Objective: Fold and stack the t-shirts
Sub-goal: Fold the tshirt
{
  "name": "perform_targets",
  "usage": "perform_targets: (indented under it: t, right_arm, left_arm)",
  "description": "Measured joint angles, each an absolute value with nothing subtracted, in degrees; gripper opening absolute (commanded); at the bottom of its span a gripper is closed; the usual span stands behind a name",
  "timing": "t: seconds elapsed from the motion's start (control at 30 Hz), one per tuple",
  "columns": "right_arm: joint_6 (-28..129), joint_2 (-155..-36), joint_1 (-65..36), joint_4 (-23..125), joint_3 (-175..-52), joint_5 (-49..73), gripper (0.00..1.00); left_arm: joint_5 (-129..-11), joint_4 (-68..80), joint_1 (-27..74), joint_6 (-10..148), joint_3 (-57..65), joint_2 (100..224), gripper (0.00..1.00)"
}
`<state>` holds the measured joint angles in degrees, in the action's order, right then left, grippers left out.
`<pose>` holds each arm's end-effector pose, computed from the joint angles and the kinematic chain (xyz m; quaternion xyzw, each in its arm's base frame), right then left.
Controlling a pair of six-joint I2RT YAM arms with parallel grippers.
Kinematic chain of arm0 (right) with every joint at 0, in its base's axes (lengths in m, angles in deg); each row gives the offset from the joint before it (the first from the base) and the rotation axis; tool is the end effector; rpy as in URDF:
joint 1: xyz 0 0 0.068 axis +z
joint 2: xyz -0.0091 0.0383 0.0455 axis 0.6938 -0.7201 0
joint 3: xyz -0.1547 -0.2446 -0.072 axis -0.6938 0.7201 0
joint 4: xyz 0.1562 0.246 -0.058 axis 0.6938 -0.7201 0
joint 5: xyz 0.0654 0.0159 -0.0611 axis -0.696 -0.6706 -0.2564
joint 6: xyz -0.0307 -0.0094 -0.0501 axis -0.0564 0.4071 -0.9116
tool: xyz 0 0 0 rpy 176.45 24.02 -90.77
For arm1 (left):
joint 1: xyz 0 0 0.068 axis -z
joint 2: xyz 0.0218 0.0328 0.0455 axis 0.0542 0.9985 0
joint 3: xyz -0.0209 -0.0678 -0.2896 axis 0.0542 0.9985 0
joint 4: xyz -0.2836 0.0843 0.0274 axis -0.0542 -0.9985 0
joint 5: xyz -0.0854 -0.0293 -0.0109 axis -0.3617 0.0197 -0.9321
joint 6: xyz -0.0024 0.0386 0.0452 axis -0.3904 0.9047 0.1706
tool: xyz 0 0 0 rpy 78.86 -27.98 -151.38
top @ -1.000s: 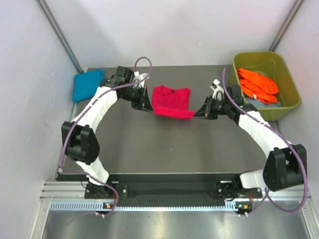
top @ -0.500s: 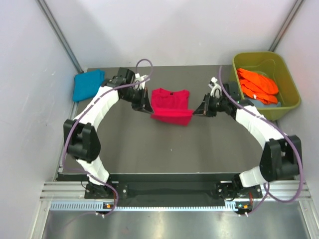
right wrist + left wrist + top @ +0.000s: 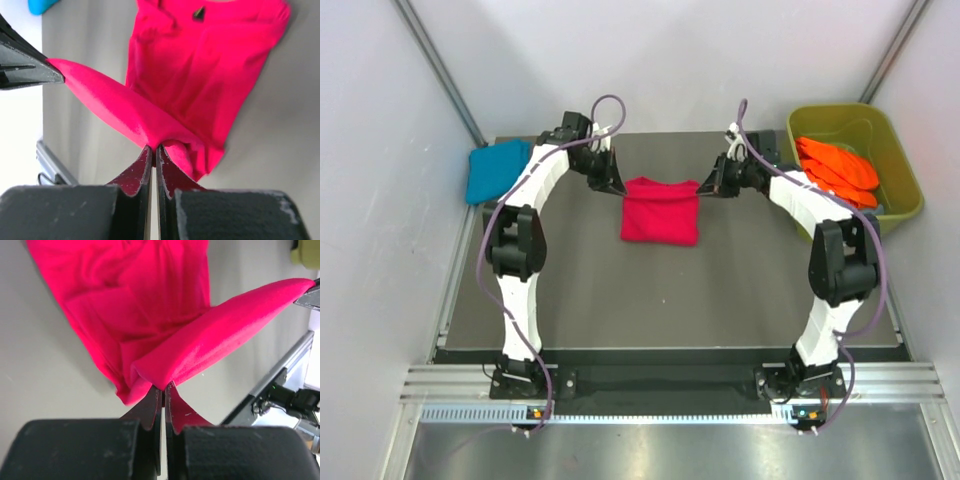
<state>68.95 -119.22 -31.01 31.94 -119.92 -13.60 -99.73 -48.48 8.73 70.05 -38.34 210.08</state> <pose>0.4428 0.1259 0.2648 -0.0180 0.8848 0.3725 0.2792 0.5040 -0.1329 0.2744 0.0910 0.9158 -0.3532 0.1682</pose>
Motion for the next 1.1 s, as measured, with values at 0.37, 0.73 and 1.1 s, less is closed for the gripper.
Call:
perform_targets:
  t: [0.37,0.73,1.1]
  right_arm:
    - [67.51,-132.22,-31.09,32.29,-131.99,-11.48,0.0]
    - [67.0,-138.93,-31.31,32.68,-137.84,-10.5,0.0]
    - [66.59,-140.97,-31.75,33.23,-138.21,-9.84,0.0]
  left_arm:
    - [-96.23,-47.86,8.57,72.24,-50.49,221.62,0.0]
    - [-92.32,-45.53,8.7,74.16,-57.77,228.99,0.0]
    - [-88.71,-43.6,9.88,75.76,-61.34,231.48,0.09]
